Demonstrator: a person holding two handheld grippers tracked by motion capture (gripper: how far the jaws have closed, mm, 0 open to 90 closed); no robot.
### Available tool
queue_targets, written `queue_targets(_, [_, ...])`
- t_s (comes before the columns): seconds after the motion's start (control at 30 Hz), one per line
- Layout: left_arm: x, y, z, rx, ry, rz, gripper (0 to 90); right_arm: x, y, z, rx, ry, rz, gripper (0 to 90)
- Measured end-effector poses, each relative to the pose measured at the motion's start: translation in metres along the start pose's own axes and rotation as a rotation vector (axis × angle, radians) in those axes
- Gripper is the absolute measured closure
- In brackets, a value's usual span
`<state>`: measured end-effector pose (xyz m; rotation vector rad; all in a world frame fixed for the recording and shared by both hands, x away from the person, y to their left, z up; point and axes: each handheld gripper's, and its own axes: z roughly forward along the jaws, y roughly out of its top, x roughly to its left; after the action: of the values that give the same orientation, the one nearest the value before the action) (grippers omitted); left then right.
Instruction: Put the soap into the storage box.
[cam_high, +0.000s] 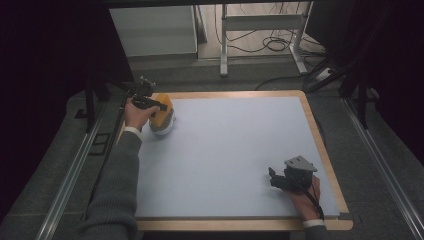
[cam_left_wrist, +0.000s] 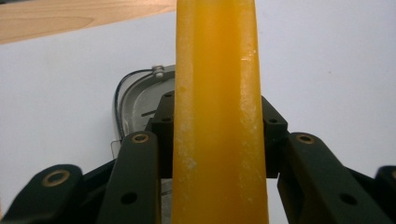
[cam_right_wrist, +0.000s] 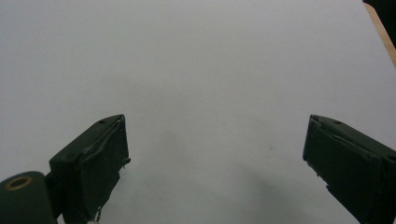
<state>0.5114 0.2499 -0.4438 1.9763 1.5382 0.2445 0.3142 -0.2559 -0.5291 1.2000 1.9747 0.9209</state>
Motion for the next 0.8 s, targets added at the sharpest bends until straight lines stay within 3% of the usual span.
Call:
queue_targets(0.67, [0.011,-0.008,0.021,0.042,0.022,-0.039,60.4,0.000,0.000,0.000,0.003,-0.002,-0.004,7.0])
queue_targets(0.73, [0.011,-0.009,0.023,0.062,0.009,-0.030,54.2,0.001,0.000,0.000,0.001,-0.004,-0.005,7.0])
queue_targets(0.8, [0.010,-0.009,0.021,0.052,0.009,-0.027,46.1,0.001,0.000,0.000,0.002,-0.004,-0.006,7.0])
